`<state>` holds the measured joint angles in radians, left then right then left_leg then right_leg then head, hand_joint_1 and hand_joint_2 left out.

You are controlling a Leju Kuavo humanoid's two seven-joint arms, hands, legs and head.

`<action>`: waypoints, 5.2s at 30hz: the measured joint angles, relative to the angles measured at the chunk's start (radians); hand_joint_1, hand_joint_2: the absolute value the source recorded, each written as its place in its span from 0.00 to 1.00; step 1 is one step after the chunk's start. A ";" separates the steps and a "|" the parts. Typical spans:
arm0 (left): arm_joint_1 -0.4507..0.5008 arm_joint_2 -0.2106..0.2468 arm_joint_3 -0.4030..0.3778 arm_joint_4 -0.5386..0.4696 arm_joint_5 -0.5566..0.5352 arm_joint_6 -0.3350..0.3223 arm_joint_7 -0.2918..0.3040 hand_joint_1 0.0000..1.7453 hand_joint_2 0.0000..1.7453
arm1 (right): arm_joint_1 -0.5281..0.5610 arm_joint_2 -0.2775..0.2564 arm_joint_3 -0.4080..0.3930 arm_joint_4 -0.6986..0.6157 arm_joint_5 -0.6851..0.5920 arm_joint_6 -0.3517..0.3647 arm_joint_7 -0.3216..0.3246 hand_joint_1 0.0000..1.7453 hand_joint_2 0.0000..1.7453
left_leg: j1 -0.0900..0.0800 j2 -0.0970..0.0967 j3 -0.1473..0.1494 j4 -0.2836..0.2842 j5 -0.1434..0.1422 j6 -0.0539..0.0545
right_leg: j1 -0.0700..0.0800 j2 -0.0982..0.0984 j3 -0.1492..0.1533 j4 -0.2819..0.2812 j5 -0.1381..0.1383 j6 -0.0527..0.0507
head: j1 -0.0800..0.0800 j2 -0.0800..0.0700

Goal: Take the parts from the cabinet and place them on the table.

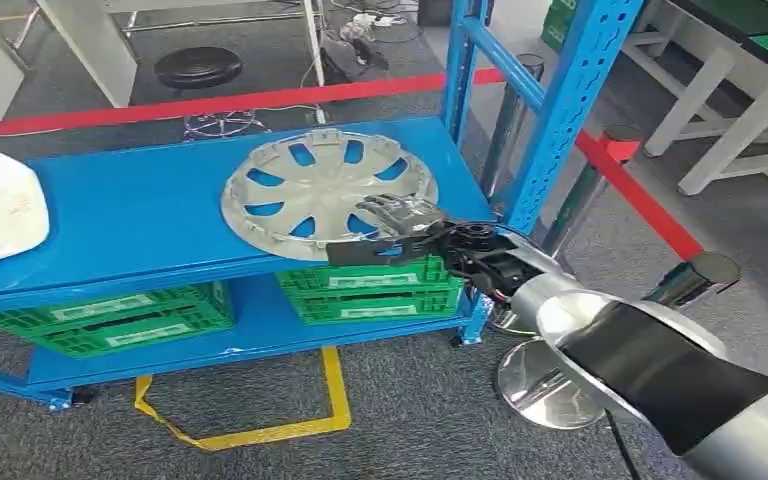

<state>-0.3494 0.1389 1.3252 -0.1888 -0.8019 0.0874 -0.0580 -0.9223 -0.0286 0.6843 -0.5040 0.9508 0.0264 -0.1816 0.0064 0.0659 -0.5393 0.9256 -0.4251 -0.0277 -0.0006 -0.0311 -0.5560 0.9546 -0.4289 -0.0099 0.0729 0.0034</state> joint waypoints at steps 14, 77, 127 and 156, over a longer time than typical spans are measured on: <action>-0.001 -0.004 0.000 0.000 -0.007 0.000 0.000 0.00 0.00 | -0.007 -0.009 0.079 0.065 0.134 -0.131 0.020 0.00 1.00 | 0.000 0.001 0.000 0.000 0.000 0.000 | 0.000 0.001 0.000 0.000 0.000 0.000 | 0.000 0.000; -0.023 -0.030 0.000 0.000 -0.064 0.011 0.004 0.00 0.00 | -0.048 0.092 0.082 0.153 0.166 -0.166 0.041 0.00 1.00 | 0.000 0.001 0.000 0.000 0.000 0.000 | 0.000 0.001 0.000 0.001 0.000 0.000 | 0.000 0.000; -0.025 -0.034 0.000 0.000 -0.083 0.001 0.004 0.00 0.00 | -0.039 0.166 0.039 0.192 0.155 -0.091 0.098 0.00 1.00 | 0.000 0.001 0.000 0.000 0.000 0.000 | 0.000 0.001 0.000 0.000 0.000 0.000 | 0.000 0.000; -0.026 -0.034 0.000 0.000 -0.096 -0.008 0.003 0.00 0.00 | -0.038 0.130 0.034 0.212 0.213 -0.091 0.124 1.00 1.00 | 0.000 0.001 0.000 0.000 0.000 0.000 | 0.000 0.001 0.000 0.000 0.000 0.000 | 0.000 0.000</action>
<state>-0.3751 0.1053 1.3252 -0.1888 -0.8980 0.0797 -0.0549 -0.9608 0.1015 0.7187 -0.2918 1.1635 -0.0649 -0.0576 0.0066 0.0668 -0.5389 0.9256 -0.4251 -0.0279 -0.0004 -0.0299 -0.5563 0.9548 -0.4289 -0.0100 0.0732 0.0034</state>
